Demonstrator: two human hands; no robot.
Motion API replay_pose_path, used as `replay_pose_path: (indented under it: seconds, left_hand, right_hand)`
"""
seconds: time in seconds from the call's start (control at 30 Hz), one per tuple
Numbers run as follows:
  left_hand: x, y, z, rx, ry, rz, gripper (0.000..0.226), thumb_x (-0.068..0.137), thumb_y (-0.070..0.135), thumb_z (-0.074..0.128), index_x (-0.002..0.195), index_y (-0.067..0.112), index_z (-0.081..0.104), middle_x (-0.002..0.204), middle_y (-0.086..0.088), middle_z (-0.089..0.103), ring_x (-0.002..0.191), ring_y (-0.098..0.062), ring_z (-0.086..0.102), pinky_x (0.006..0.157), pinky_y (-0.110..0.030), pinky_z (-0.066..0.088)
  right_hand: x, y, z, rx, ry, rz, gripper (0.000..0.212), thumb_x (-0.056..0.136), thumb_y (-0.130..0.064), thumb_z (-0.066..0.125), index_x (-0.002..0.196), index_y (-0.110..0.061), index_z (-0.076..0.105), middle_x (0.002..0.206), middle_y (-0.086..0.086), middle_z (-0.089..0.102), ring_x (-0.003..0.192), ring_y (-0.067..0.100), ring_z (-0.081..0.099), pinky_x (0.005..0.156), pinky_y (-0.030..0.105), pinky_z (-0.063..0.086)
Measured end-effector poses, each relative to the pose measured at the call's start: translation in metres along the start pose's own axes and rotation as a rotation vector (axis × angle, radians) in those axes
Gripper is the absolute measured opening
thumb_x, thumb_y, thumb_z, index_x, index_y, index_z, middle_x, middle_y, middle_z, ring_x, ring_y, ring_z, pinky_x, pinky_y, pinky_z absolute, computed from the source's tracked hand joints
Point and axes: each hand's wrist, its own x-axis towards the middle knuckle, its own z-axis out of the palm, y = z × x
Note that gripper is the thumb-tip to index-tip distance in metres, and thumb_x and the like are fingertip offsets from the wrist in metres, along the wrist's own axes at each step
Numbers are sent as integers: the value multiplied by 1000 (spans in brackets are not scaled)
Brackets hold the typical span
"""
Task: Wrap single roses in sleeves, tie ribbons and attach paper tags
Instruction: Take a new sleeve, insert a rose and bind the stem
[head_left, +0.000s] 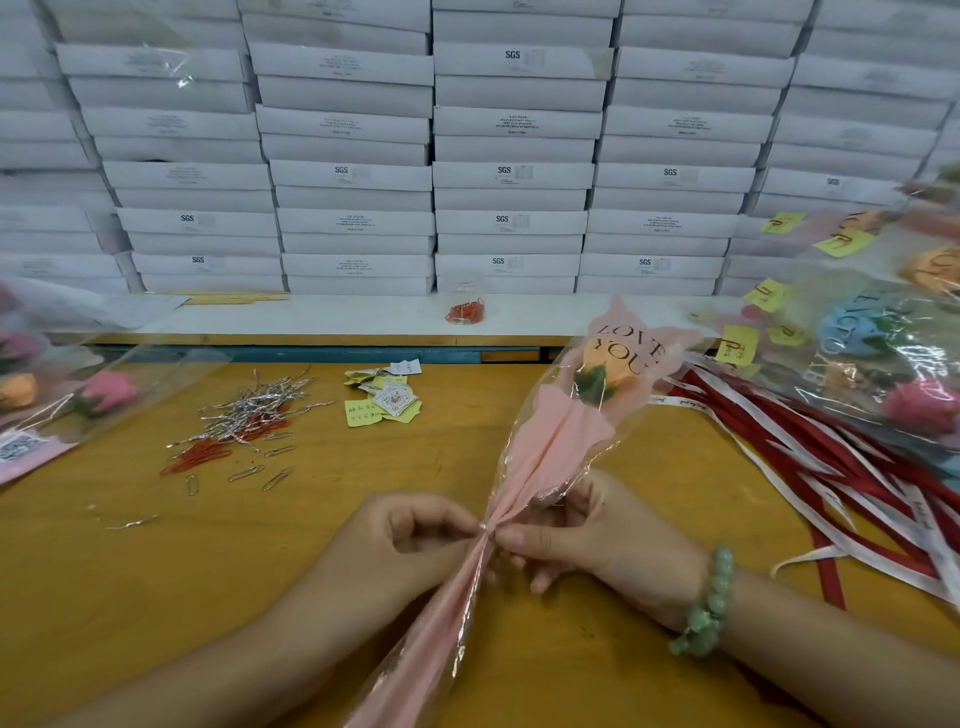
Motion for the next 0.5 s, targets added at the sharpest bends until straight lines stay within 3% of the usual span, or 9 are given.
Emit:
replay_pose_path:
  seconds: [0.07, 0.13, 0.23, 0.27, 0.37, 0.43, 0.5]
  left_hand:
    - [1, 0, -5, 41, -23, -18, 19, 72, 24, 80, 86, 12, 79, 84, -20, 74, 74, -24, 68, 74, -33, 54]
    - [6, 1, -6, 51, -38, -64, 36, 58, 36, 76, 84, 11, 79, 83, -24, 72, 75, -30, 65, 78, -45, 51]
    - [14, 1, -5, -99, -130, -213, 59, 23, 46, 96, 64, 9, 78, 67, -17, 71, 59, -25, 70, 52, -30, 57]
    - [16, 1, -5, -138, -134, -244, 58, 21, 44, 97, 61, 7, 77, 65, -17, 70, 55, -26, 69, 45, -27, 55]
    - [19, 0, -6, -191, -108, -251, 32, 57, 17, 81, 76, -4, 65, 62, -22, 66, 46, -30, 66, 35, -28, 51]
    - [17, 0, -6, -261, -67, -294, 27, 78, 19, 58, 81, -7, 56, 62, -28, 64, 43, -33, 63, 32, -28, 49]
    - [14, -2, -8, -277, -65, -266, 45, 91, 36, 47, 86, -6, 61, 69, -31, 65, 48, -32, 65, 35, -27, 50]
  right_hand:
    - [0, 1, 0, -28, 31, -19, 13, 78, -5, 69, 79, -18, 73, 75, 0, 71, 66, 7, 65, 53, 18, 54]
    - [1, 1, 1, -52, 48, -23, 9, 74, -10, 71, 77, -19, 74, 75, -1, 72, 66, 7, 66, 53, 19, 54]
    - [1, 0, 1, -87, 13, -18, 9, 78, -7, 70, 87, -9, 70, 73, -2, 69, 66, 6, 63, 51, 17, 52]
    - [2, 0, 1, -96, 15, -12, 9, 81, -3, 69, 89, -6, 68, 74, -2, 68, 66, 6, 63, 51, 17, 52]
    - [3, 2, 0, -118, 20, 4, 12, 82, 3, 67, 89, -6, 68, 74, -1, 66, 65, 6, 60, 50, 17, 52]
    - [3, 2, 0, -137, 4, 13, 12, 83, 4, 66, 86, -8, 67, 70, -3, 65, 64, 6, 60, 50, 16, 52]
    - [3, 2, 0, -151, -13, 17, 11, 84, 2, 66, 85, -9, 67, 69, -2, 64, 64, 6, 60, 51, 16, 52]
